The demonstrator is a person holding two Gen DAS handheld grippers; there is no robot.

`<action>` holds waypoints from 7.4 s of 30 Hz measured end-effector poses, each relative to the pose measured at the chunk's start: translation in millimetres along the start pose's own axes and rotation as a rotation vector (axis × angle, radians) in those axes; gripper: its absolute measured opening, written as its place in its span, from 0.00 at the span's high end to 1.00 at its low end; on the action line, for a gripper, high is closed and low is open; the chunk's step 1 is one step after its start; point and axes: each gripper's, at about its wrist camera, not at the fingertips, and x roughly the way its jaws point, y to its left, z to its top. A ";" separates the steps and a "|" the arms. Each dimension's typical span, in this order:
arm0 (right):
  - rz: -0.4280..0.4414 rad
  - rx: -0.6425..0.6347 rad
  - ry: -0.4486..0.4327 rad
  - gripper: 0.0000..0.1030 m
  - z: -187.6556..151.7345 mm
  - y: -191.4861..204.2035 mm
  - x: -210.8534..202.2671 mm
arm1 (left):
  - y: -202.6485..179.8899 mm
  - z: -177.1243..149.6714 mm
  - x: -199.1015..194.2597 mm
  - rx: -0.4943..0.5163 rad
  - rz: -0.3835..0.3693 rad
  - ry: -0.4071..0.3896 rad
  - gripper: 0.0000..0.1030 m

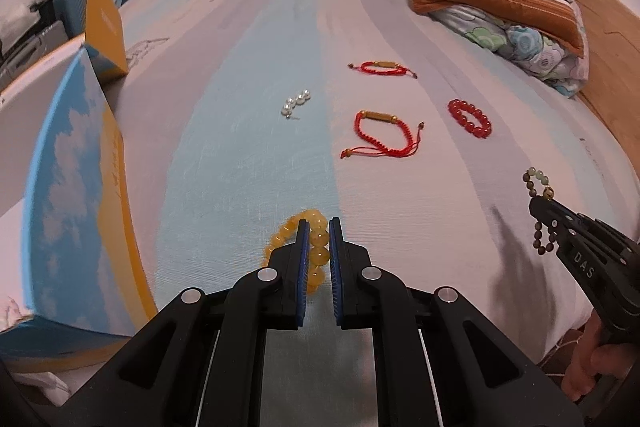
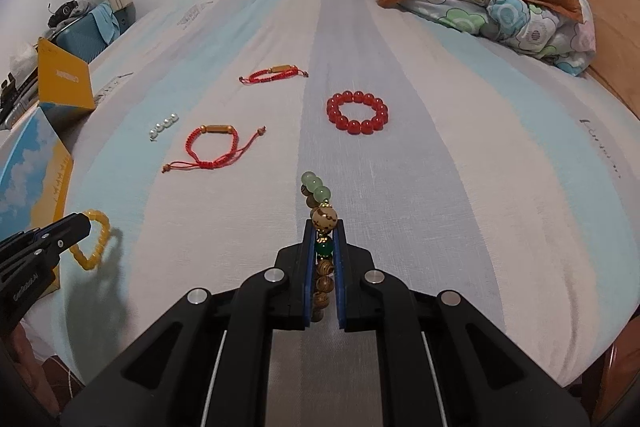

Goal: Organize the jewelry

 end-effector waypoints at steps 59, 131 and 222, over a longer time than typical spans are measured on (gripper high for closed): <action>0.109 -0.087 -0.094 0.93 52.9 96.6 -109.5 | 71.7 41.1 -150.3 -0.043 0.057 -0.137 0.92; 0.304 -0.470 0.160 0.93 7.8 368.5 -82.3 | 293.7 -47.3 -158.6 -0.355 0.317 0.073 0.91; -0.045 -0.083 -0.002 0.07 114.0 -30.1 35.4 | -46.5 72.9 51.2 -0.012 0.063 0.000 0.06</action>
